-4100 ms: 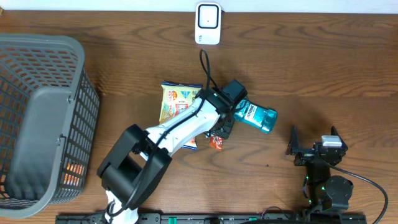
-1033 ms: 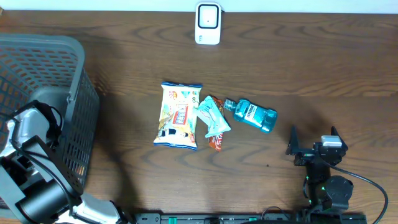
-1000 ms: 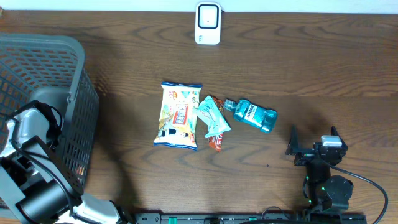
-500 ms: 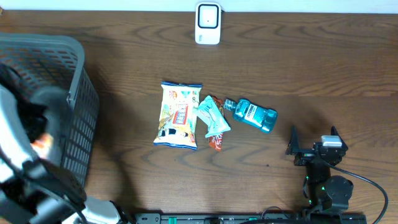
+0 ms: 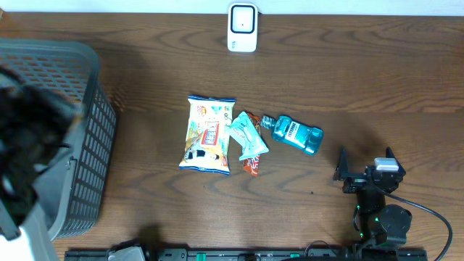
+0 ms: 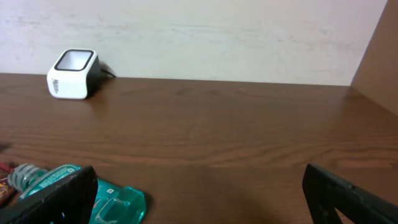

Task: Scan the item barcode
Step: 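Carry the tissue pack out and set it right of the wet-wipes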

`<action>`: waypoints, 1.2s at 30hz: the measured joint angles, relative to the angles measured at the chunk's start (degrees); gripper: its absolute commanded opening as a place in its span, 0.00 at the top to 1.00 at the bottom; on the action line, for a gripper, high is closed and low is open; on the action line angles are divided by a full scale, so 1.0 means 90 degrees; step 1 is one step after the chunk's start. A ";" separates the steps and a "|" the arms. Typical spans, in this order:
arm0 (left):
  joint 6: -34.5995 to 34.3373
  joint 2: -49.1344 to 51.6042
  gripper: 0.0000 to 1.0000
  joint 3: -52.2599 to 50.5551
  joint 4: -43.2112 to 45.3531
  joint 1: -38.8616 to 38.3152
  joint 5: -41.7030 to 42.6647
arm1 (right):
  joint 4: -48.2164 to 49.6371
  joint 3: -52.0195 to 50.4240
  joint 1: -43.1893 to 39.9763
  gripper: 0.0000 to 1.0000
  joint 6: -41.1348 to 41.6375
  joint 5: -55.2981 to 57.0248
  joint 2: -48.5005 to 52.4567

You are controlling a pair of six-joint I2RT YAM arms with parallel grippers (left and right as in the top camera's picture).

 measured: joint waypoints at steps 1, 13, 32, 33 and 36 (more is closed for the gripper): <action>0.0085 -0.0012 0.93 -0.0032 0.0034 -0.0425 0.0029 | 0.0000 0.0000 0.0000 0.01 0.0000 0.0000 0.0000; 0.1705 0.1282 0.93 -0.1853 0.2008 -0.4711 0.0199 | 0.0000 0.0000 0.0000 0.01 0.0000 0.0005 0.0000; 0.2072 0.4913 0.29 -0.2499 0.4112 -0.6734 0.0204 | 0.0000 0.0000 0.0000 0.01 0.0000 0.0002 0.0000; 0.2064 0.4913 0.12 -0.2499 0.4119 -0.6732 0.0206 | 0.0000 0.0000 0.0000 0.01 0.0000 0.0002 0.0000; 0.2086 0.4877 0.03 -0.2482 0.4092 -0.6713 0.0204 | 0.0000 0.0000 0.0000 0.01 0.0000 0.0002 0.0000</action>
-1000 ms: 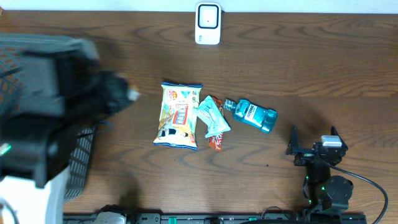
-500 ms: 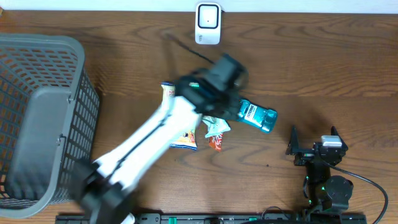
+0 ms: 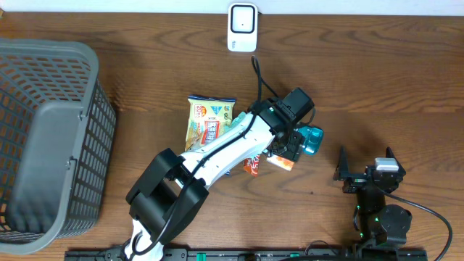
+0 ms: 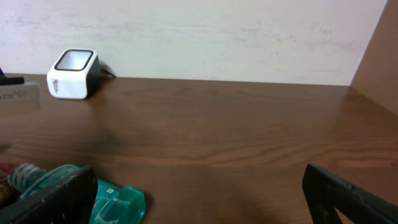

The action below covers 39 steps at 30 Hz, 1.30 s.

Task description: Scan the item barcode

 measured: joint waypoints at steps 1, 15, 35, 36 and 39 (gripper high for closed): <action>0.0002 -0.0019 0.03 0.0029 -0.0075 0.0012 -0.0019 | 0.0000 0.0000 0.0000 0.01 0.0000 0.0000 0.0000; 0.0644 -0.2193 0.02 0.2125 -0.0420 0.1008 -0.2744 | 0.0000 0.0000 0.0000 0.01 0.0000 0.0000 0.0000; 0.3687 -0.5066 0.02 0.2368 0.1139 0.2880 -0.4648 | 0.0000 0.0000 0.0000 0.01 0.0000 0.0000 0.0000; 0.3723 -0.5156 0.02 0.2358 0.1122 0.2880 -0.4682 | 0.0000 0.0000 0.0000 0.01 0.0000 0.0000 0.0000; 0.3806 -0.5469 0.02 0.2186 0.1110 0.2880 -0.4726 | 0.0000 0.0000 0.0000 0.01 0.0000 0.0000 0.0000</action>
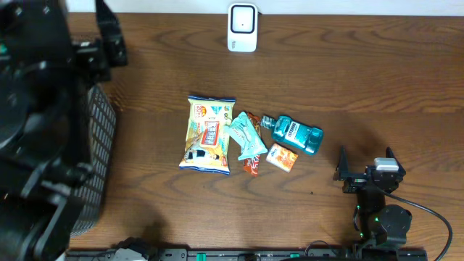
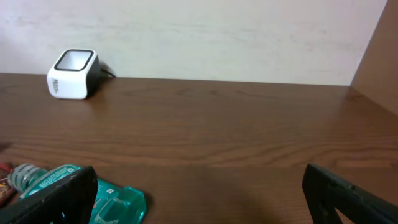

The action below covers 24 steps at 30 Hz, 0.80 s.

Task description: Scan the item barcode

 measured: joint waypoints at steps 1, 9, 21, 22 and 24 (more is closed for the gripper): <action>0.0007 -0.0136 0.02 -0.0121 0.0022 0.0000 0.0000 | 0.0000 0.0000 0.0000 0.01 0.0000 0.0000 0.0000; 0.0029 -0.1445 0.02 -0.1377 0.0476 0.0000 0.0000 | 0.0000 0.0000 0.0000 0.01 0.0000 0.0000 0.0000; -0.0192 -0.3218 0.02 -0.2715 0.1137 0.0282 -0.0044 | 0.0000 0.0000 0.0000 0.01 0.0000 0.0000 0.0000; -0.0240 -0.3327 0.02 -0.2727 0.1139 0.0359 -0.0044 | 0.0000 0.0000 0.0000 0.01 0.0000 0.0000 0.0000; -0.0481 -0.3631 0.02 -0.2739 0.1141 0.0539 -0.0049 | 0.0000 0.0000 0.0000 0.01 0.0000 0.0000 0.0000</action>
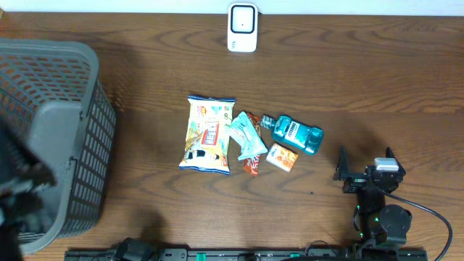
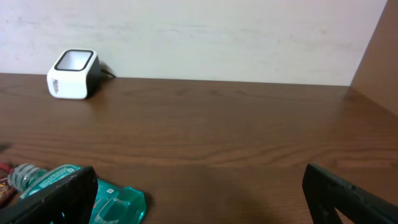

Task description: Scan the item barcode

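The white barcode scanner stands at the table's far edge, also visible in the right wrist view. Mid-table lie a snack bag, a teal packet, a red wrapper, a blue mouthwash bottle and a small orange box. My right gripper rests open and empty, right of the bottle. My left arm is only a dark blur at the left edge. Its gripper cannot be made out.
A grey mesh basket fills the left side of the table. A pale wall rises behind the scanner. The table's right edge shows in the right wrist view.
The left arm filled the upper left of the overhead view as a large blur. Now only a small blur shows at the lower left edge. The items and the right gripper have not moved.
At first no orange box lay among the items, and my left arm was a blur over the basket. Then the left arm reached beside the mouthwash bottle with the orange box at its gripper. After that the box lay by the bottle and the arm was back at the left.
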`<action>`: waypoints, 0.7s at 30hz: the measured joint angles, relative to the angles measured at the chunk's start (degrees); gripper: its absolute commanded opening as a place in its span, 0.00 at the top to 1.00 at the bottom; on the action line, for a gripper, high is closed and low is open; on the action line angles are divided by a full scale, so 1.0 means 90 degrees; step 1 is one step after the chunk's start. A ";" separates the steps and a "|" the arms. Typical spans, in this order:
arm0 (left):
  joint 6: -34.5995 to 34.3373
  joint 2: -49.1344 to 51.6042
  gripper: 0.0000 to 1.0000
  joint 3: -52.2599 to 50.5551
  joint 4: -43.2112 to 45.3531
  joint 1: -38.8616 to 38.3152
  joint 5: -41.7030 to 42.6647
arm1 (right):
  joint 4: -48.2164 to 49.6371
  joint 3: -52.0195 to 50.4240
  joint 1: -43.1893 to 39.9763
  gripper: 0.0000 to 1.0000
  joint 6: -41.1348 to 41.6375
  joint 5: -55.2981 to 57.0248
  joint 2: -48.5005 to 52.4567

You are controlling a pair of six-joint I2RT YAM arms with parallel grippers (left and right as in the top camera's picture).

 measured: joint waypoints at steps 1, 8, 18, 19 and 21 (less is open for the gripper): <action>-0.0100 -0.0129 0.02 -0.0010 0.0005 0.0063 0.0044 | 0.0002 0.0000 0.0000 0.01 0.0000 0.0002 0.0000; -0.0675 -0.1370 0.02 -0.0542 0.0121 0.0367 0.0622 | 0.0000 0.0000 0.0000 0.01 0.0000 0.0000 0.0000; -0.1506 -0.2560 0.02 -0.1270 0.0384 0.0483 0.1399 | 0.0005 0.0000 0.0000 0.01 0.0000 0.0049 0.0000; -0.1532 -0.2589 0.02 -0.1304 0.0391 0.0527 0.1421 | 0.0002 0.0000 0.0000 0.01 0.0000 0.0080 0.0000; -0.1562 -0.2637 0.02 -0.1372 0.0401 0.0646 0.1452 | 0.0002 0.0000 0.0000 0.01 0.0000 0.0112 0.0000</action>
